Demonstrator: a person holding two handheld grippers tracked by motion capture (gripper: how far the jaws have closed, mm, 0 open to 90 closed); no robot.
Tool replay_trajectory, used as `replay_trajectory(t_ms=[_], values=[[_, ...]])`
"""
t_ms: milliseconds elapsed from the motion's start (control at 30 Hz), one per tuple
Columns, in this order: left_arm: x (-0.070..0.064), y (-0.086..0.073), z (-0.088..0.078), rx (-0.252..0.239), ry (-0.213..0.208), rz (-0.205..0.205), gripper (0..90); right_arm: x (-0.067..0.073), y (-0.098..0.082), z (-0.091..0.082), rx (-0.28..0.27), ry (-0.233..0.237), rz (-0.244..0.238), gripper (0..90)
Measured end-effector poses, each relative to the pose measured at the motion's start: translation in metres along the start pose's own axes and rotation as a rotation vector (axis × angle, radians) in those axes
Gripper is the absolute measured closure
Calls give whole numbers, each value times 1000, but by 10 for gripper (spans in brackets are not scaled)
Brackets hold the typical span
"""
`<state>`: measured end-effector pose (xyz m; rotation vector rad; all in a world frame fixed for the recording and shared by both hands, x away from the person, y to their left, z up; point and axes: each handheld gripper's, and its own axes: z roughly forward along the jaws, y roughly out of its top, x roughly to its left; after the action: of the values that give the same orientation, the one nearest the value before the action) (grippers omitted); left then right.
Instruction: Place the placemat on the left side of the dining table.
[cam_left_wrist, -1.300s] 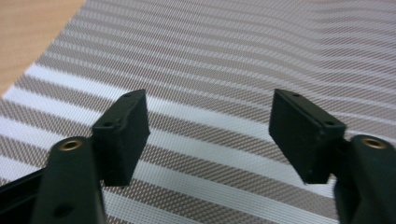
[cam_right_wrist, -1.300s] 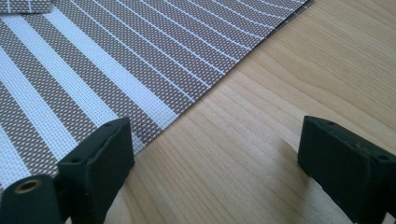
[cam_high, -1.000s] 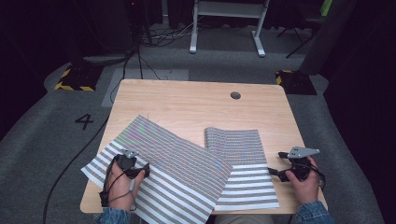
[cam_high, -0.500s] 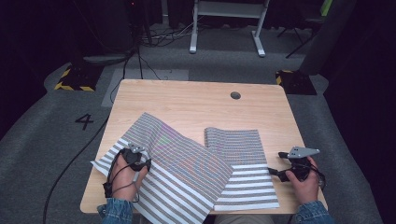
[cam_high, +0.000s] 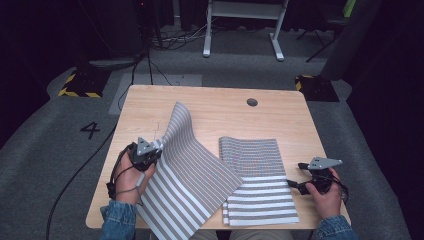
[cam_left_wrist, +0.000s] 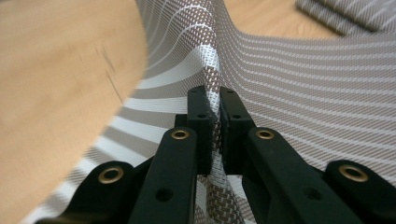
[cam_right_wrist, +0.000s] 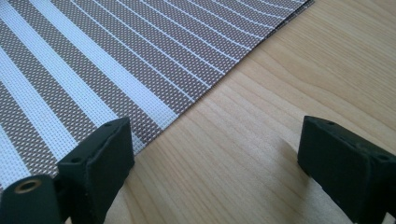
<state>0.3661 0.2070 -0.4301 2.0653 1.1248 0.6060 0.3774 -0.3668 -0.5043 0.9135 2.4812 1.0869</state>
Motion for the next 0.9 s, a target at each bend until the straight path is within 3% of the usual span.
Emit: replay_trajectory(t_ms=[67, 100, 133, 200, 233, 300, 367, 533, 600, 733, 800, 900], values=[[7, 16, 6, -14, 4, 58, 850, 0, 0, 0, 0, 0, 1, 108], [10, 24, 13, -45, -3, 76, 848, 0, 0, 0, 0, 0, 0, 108], [14, 33, 23, -83, -14, 127, 845, 0, 0, 0, 0, 0, 0, 108], [21, 44, 40, -115, -25, 190, 803, 0, 0, 0, 0, 0, 0, 108], [24, 49, 48, -128, -9, 204, 722, 0, 0, 0, 0, 0, 0, 108], [23, 57, 58, -156, 7, 214, 464, 0, 0, 0, 0, 0, 1, 109], [12, 61, 56, -159, 38, 211, 424, 0, 0, 0, 0, -1, 0, 108], [-29, 53, 35, -211, -56, 132, 435, 0, 0, 0, 0, -1, 1, 109], [-43, 44, 26, -191, -75, 101, 425, 0, 0, 0, 0, -1, 1, 109], [-63, 17, 12, -135, -125, -5, 402, 0, 0, 0, 0, -1, 1, 109], [-69, -1, 6, -86, -110, -56, 393, 0, 0, 0, 0, -1, 1, 108], [-74, -22, 0, -7, -72, -84, 380, 0, 0, 0, 0, 0, 0, 108]])
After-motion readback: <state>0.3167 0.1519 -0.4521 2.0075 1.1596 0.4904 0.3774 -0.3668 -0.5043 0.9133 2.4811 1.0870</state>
